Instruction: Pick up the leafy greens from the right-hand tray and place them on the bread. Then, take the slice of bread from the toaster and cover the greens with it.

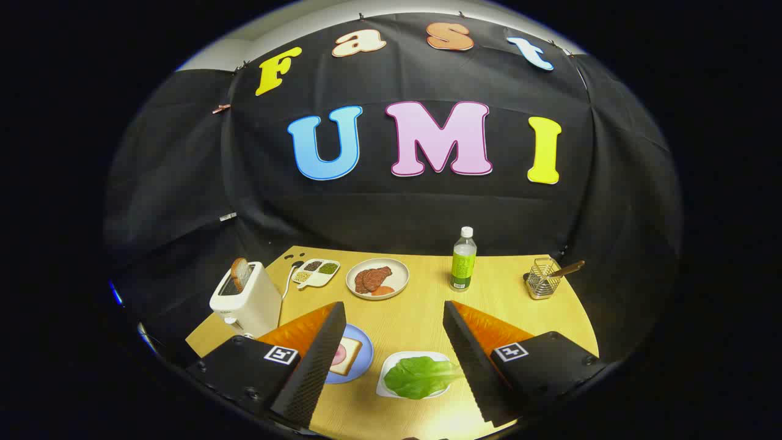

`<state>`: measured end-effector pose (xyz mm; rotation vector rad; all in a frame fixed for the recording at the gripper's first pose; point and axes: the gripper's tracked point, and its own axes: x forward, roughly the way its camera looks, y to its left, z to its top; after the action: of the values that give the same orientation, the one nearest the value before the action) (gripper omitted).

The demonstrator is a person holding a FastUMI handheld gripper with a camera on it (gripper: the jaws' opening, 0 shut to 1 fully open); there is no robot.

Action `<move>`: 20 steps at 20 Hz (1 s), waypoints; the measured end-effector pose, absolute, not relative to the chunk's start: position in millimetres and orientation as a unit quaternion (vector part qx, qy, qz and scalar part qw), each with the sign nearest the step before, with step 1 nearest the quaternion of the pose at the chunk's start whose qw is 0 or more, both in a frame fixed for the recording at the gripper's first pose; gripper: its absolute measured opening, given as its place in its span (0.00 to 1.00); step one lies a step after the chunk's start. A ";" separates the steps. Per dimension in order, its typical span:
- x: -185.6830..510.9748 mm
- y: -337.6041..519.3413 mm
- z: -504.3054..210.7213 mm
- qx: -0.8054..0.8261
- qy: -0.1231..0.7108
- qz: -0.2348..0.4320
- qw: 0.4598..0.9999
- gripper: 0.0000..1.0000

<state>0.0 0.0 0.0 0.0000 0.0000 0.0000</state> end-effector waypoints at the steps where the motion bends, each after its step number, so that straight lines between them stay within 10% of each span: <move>1: -1.0 0.4 -0.7 -0.001 0.000 0.000 1.000 1.00; 20: -5.2 -25.2 -39.5 -0.017 0.038 -0.021 0.999 1.00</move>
<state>-5.2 -25.2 -39.5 -0.0335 0.0769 -0.0424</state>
